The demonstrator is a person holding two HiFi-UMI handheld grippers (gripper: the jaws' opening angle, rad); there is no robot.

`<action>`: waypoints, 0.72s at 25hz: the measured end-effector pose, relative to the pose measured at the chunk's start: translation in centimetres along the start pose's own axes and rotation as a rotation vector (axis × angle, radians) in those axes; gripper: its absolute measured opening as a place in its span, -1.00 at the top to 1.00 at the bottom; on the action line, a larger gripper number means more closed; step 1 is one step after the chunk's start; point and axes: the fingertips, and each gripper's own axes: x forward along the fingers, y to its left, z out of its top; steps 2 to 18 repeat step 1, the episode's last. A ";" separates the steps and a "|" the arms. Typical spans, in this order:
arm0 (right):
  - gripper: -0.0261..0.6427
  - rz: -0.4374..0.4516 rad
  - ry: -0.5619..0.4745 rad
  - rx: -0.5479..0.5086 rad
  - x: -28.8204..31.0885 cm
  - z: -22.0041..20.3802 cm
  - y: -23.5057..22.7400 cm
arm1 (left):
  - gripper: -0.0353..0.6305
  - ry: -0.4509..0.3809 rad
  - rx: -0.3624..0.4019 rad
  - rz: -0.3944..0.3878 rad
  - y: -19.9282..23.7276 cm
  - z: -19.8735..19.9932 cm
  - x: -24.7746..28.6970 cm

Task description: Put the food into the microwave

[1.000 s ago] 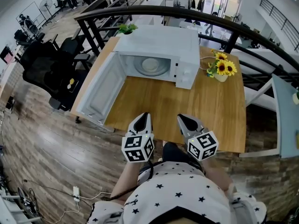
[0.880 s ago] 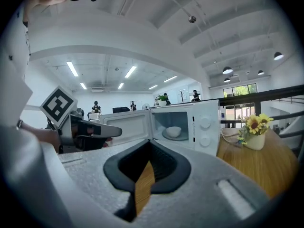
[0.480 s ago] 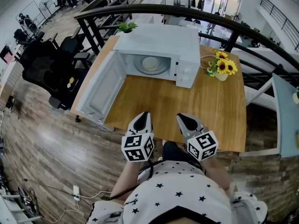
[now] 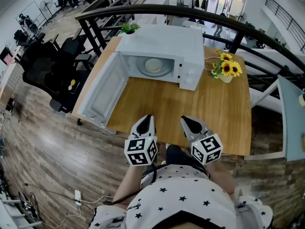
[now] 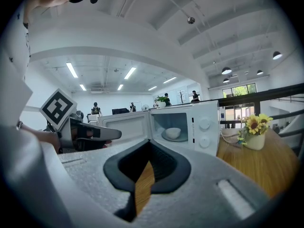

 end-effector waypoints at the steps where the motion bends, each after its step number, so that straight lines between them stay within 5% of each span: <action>1: 0.90 -0.002 0.000 0.001 0.0 0.0 0.0 | 0.83 0.001 -0.001 0.000 0.0 0.0 0.0; 18: 0.90 -0.002 0.000 0.001 0.0 0.0 0.0 | 0.83 0.001 -0.001 0.000 0.0 0.0 0.0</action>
